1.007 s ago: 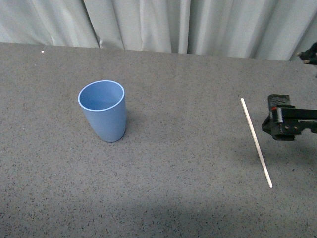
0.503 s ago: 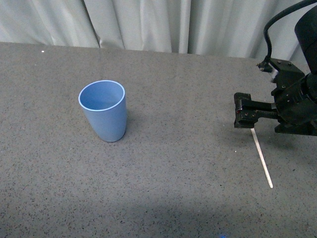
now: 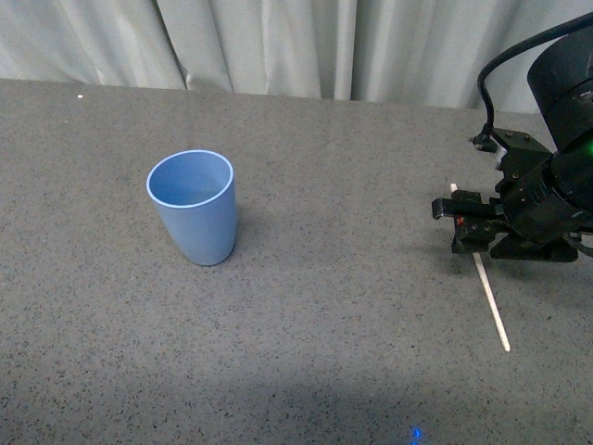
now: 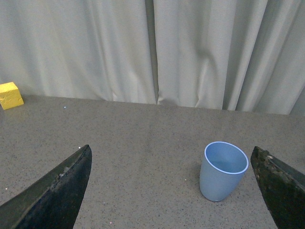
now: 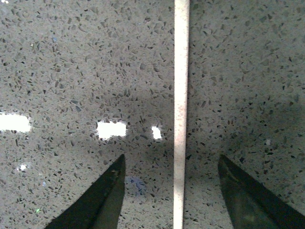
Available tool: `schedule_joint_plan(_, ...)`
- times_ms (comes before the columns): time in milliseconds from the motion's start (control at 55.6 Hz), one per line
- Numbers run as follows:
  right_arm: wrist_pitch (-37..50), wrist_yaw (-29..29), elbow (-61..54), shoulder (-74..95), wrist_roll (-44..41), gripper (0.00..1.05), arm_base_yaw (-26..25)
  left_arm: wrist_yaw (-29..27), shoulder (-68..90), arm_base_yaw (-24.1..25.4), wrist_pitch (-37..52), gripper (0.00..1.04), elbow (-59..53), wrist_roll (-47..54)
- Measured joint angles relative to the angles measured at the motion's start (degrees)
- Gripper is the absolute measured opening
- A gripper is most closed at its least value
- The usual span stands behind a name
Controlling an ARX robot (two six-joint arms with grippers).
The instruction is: Transfer chopsticks to blue cup
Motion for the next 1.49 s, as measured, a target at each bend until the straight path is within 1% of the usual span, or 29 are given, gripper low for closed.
schedule_joint_plan(270,-3.76,1.70,1.36,0.79,-0.02,0.10,0.31,0.02,0.00,0.00,0.00,0.98,0.00,0.00)
schedule_joint_plan(324,-3.89,1.95,1.36,0.79,-0.13,0.03,0.31,0.00,0.00,0.00,0.00,0.98,0.00,0.00)
schedule_joint_plan(360,-3.91,1.95,1.38,0.79,-0.13,0.01,0.31,0.00,0.00,0.00,0.00,0.98,0.00,0.00)
schedule_joint_plan(521,-2.82,1.95,0.92,0.37,-0.50,0.01,0.31,0.02,0.00,0.00,0.00,0.98,0.00,0.00)
schedule_joint_plan(683,2.58,2.69,-3.10,-3.28,-3.30,0.01,1.07,0.00,0.00,0.00,0.00,0.98,0.00,0.00)
schedule_joint_plan(791,9.90,0.68,-7.10,-8.59,-4.57,0.01,2.49,0.00,0.00,0.00,0.00,0.98,0.00,0.00)
schedule_joint_plan(809,12.59,-0.09,-8.39,-10.60,-5.27,0.01,3.10,0.02,0.00,0.00,0.00,0.98,0.00,0.00)
schedule_joint_plan(935,21.55,-1.64,-11.89,-16.74,-7.61,0.01,5.53,0.02,0.00,0.00,0.00,0.98,0.00,0.00)
schedule_joint_plan(1043,31.30,-3.02,-14.86,-20.46,-9.33,0.01,8.22,-0.02,0.00,0.00,0.00,0.98,0.00,0.00)
schedule_joint_plan(1079,35.54,-2.32,-15.89,-20.70,-10.34,0.01,9.31,0.00,0.00,0.00,0.00,0.98,0.00,0.00)
schedule_joint_plan(1151,41.03,-1.42,-16.83,-20.11,-11.98,0.01,11.06,0.00,0.00,0.00,0.00,0.98,0.00,0.00)
schedule_joint_plan(1169,44.41,-1.42,-17.38,-19.39,-12.35,0.01,11.96,0.00,0.00,0.00,0.00,0.98,0.00,0.00)
schedule_joint_plan(1240,52.68,-2.62,-17.90,-17.03,-12.22,0.01,14.21,0.00,0.00,0.00,0.00,0.98,0.00,0.00)
schedule_joint_plan(1294,58.64,-5.42,-17.57,-15.23,-11.30,0.01,16.04,0.00,0.00,0.00,0.00,0.98,0.00,0.00)
schedule_joint_plan(1384,63.71,-10.08,-15.02,-12.57,-9.27,0.01,19.17,0.00,0.00,0.00,0.00,0.98,0.00,0.00)
schedule_joint_plan(1492,65.61,-12.07,-11.65,-10.01,-7.30,0.01,21.79,0.00,0.00,0.00,0.00,0.98,0.00,0.00)
